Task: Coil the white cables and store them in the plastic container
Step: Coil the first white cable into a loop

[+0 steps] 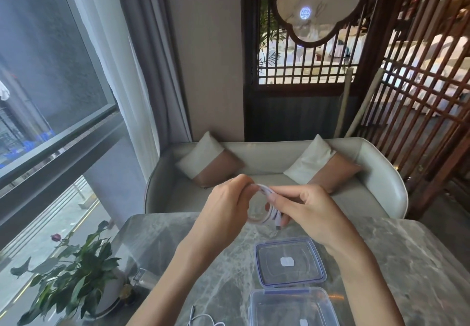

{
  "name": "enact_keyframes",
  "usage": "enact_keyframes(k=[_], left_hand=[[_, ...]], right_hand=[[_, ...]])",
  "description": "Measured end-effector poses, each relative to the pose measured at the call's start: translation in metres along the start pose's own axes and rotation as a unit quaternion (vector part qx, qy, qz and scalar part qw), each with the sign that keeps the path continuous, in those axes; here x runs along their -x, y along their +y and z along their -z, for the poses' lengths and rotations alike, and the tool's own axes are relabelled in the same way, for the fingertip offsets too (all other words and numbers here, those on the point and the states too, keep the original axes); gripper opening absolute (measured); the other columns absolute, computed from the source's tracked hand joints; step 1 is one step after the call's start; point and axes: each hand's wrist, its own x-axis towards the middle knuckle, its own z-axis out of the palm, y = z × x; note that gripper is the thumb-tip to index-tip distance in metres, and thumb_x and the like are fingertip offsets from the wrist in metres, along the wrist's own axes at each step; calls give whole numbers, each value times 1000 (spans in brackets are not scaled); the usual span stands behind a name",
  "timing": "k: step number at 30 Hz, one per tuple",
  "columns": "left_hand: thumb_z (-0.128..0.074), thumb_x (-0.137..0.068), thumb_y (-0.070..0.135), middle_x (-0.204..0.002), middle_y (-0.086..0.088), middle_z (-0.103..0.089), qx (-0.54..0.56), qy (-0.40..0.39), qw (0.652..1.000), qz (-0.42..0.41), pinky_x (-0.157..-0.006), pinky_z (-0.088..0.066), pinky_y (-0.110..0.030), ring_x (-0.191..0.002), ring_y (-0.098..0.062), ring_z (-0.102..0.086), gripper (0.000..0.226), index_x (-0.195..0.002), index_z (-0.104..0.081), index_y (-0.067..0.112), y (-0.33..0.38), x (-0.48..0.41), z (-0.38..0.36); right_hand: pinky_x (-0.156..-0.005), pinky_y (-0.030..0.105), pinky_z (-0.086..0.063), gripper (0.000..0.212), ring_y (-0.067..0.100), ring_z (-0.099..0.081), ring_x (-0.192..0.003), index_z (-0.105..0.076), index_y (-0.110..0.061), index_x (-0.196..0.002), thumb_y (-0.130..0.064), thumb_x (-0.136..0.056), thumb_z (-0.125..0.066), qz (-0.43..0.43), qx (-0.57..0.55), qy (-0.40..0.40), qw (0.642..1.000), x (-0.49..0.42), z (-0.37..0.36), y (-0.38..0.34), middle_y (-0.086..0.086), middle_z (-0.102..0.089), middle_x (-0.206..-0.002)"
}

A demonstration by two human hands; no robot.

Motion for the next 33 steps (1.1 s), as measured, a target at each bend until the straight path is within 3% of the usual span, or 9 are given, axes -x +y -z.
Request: enact_keyframes(k=[3,7,10,13,19,24,27,30,33], left_hand=[[-44,-103,19,-68,9,-52,-13,-23,999,-22,-62,-41,-31,-65,-13,-49,23,-87,-58,10,-1,1,1],[-42,-104,23,-77,8,-58,15,-8,1000,5,-63,-41,-25,-72,-11,-53,23,-89,-55,12,1,3,-6],[-44,-101,6,-66,13,-47,3,28,1000,-3,-57,-32,-16,-62,-5,-45,21,-81,-48,8,-1,1,-4],[-43,-104,14,-61,17,-50,65,0,998,4,-55,-31,-16,-58,-3,-45,27,-77,-46,14,-2,1,2],[-42,-106,18,-59,18,-51,142,-18,990,18,-55,-32,-21,-53,-6,-41,31,-75,-44,13,7,-1,-4],[-46,-100,8,-60,13,-47,36,47,998,3,-55,-31,-18,-60,-9,-43,29,-74,-40,19,3,-2,-10],[-47,-94,1,-67,9,-44,-35,44,998,1,-58,-37,-31,-64,-18,-45,31,-76,-37,23,0,0,-14],[-43,-91,4,-75,7,-43,-58,44,997,-3,-60,-44,-45,-67,-34,-46,26,-78,-33,24,8,2,-20],[-36,-87,16,-80,4,-45,-57,61,996,-16,-59,-45,-48,-65,-36,-47,7,-82,-35,21,19,3,-23]], right_hand=[[-67,22,-51,20,2,-64,-57,-74,-50,-108,-40,-95,-64,2,14,-3,1000,2,-1,1,0,-79,-89],[-66,18,-52,23,1,-63,-57,-73,-52,-108,-36,-96,-64,19,11,6,1000,1,-2,0,-9,-78,-87],[-72,18,-54,29,5,-71,-79,-73,-38,-120,-25,-94,-68,26,-59,-59,996,-3,4,-6,-7,-80,-104],[-74,20,-56,36,15,-71,-90,-73,-25,-123,-20,-87,-74,20,-100,-118,988,-5,17,-9,3,-77,-115],[-69,20,-57,20,9,-73,-79,-81,-22,-100,-22,-82,-71,-2,-158,-18,987,-10,-4,5,0,-80,-88],[-62,21,-55,27,14,-67,-71,-77,-21,-111,-25,-85,-69,-23,-156,2,987,3,-4,11,17,-74,-80],[-61,20,-54,22,10,-66,-67,-80,-22,-104,-26,-84,-70,-29,-136,6,990,10,8,9,2,-69,-66],[-63,23,-58,21,14,-69,-69,-80,-24,-98,-30,-79,-73,-46,-138,11,989,14,15,3,3,-71,-68],[-58,23,-57,27,18,-70,-65,-77,-15,-94,-30,-71,-79,-56,-189,53,979,16,4,-2,9,-75,-77]])
